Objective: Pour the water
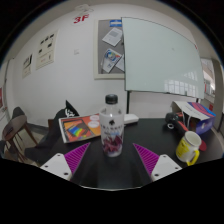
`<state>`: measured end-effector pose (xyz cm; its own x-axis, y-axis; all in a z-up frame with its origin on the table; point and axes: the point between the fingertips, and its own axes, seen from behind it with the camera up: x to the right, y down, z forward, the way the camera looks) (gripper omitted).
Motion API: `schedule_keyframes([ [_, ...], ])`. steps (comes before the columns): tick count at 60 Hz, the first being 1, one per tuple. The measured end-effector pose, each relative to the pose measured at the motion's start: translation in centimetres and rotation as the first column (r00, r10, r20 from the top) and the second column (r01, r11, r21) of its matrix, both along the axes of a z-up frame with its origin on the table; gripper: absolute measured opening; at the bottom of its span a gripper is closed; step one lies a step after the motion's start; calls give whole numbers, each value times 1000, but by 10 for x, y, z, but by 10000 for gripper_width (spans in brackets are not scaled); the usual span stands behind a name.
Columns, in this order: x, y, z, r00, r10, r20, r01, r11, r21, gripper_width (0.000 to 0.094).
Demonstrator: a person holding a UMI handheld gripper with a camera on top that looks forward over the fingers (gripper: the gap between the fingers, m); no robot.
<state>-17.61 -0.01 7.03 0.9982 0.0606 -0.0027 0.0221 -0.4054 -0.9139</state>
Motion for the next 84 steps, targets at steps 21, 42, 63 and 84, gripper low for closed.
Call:
schedule_keyframes([
  [21,-1,112,-19,999,-41,33,39,998,54,530],
  [42,2,99,24,999,-12,-53,17,995,101,393],
  [63,66,58,188,237,144,-961,107,979,173,392],
  [84,170,55,130,-558,64,-827,188,981,-51,393],
])
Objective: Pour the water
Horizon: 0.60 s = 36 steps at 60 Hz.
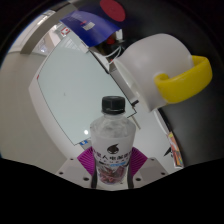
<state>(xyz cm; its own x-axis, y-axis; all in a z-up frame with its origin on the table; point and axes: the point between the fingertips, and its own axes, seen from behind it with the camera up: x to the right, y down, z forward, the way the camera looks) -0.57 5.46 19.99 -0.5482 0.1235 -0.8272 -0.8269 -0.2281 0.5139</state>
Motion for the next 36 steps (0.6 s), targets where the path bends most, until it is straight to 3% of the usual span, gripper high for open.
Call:
schedule_keyframes([
  [11,-4,-8,9,998,52,35,-52,999,4,395],
  [19,-6,-12,50,907,95,410,-112,994,17,392],
  [24,9,-14,79,701,35,712,-101,994,50,395],
  [28,36,-14,95,459,-50,887,-51,995,82,394],
  [36,140,-15,106,-70,-123,990,58,990,127,392],
])
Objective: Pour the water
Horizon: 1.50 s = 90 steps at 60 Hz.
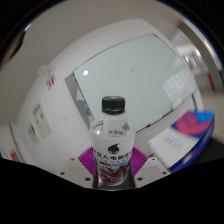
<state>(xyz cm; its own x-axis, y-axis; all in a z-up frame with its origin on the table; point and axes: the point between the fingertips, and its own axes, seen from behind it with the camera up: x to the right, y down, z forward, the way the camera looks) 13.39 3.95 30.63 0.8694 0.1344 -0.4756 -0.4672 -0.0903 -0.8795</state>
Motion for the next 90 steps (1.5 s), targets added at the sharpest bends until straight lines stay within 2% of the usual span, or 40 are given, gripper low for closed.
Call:
schedule_keyframes([
  [6,45,20,-41,950,-79,303,100,993,-55,393],
  [10,91,11,-85,902,-75,425,131,986,-103,394],
  [12,83,16,-104,881,-64,468,146,979,-140,394],
  [21,121,13,-196,827,1,562,163,957,-242,394],
  [30,132,13,-248,839,33,544,152,945,-291,396],
  [31,133,11,-254,837,37,545,152,943,-297,418],
  [32,134,15,-248,839,20,544,149,953,-264,400],
  [35,136,13,-247,847,0,532,153,958,-244,405],
  [41,138,14,-248,848,-15,530,165,957,-237,450],
  [46,135,11,-246,843,-16,537,169,957,-236,543],
  [48,136,9,-249,844,-9,536,172,951,-255,571],
  [50,137,6,-254,846,2,533,180,940,-289,636],
  [53,139,1,-257,852,11,524,190,925,-329,861],
  [56,142,-6,-255,858,-10,514,217,913,-345,831],
  [64,142,-36,-235,864,-31,503,245,898,-366,845],
  [75,117,-106,-186,839,-44,542,264,904,-335,849],
  [83,96,-177,-158,813,-52,579,296,895,-334,846],
  [90,74,-238,-144,795,-43,605,301,894,-332,845],
])
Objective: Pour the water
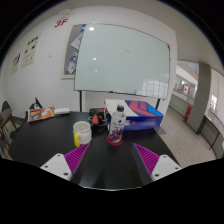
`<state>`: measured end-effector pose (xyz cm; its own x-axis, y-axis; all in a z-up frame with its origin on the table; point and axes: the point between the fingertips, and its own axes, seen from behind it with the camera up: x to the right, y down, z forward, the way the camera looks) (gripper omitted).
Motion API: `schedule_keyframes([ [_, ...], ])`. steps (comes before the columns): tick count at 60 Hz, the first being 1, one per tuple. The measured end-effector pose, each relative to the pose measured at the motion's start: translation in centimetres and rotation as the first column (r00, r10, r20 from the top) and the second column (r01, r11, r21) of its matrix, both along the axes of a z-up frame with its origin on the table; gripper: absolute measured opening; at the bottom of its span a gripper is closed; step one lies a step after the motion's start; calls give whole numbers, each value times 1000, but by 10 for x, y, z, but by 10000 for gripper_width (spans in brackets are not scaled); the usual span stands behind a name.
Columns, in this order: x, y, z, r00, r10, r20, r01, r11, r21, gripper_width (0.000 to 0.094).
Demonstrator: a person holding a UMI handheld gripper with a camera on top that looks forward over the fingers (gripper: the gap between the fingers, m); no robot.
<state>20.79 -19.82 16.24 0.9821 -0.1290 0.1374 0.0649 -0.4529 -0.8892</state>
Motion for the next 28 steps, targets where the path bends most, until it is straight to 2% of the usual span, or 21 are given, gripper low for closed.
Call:
schedule_keyframes([
  [15,-22,-79,8,1000,7,-19,-7,1000,-1,845],
  [28,-23,-98,19,1000,6,-17,-6,1000,29,847],
])
